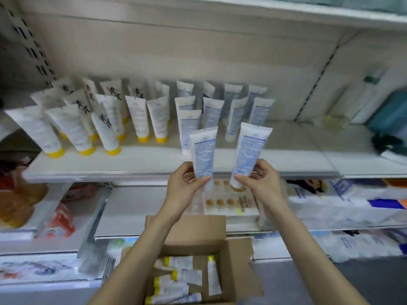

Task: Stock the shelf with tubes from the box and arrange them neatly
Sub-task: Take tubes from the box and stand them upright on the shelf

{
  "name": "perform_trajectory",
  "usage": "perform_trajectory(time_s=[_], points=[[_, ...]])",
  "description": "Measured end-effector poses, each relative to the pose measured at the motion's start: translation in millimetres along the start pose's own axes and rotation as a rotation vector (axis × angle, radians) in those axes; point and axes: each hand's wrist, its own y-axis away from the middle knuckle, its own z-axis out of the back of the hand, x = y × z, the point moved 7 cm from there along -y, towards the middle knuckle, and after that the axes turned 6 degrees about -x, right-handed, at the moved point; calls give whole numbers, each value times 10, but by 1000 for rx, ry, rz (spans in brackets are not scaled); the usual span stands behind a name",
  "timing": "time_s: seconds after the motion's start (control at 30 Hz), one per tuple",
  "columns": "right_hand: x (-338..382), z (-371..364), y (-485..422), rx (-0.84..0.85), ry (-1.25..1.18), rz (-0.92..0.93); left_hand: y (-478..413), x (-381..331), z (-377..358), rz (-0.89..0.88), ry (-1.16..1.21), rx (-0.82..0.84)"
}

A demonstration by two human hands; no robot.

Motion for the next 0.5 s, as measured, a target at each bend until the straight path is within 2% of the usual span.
perform_trajectory(time_s=[0.3, 0.5], points=[[-298, 81, -1045, 47, 218, 56, -692, 227, -397, -81, -206, -264], [-344, -167, -1418, 166, 180, 100, -936, 322, -505, -128, -433, -402]])
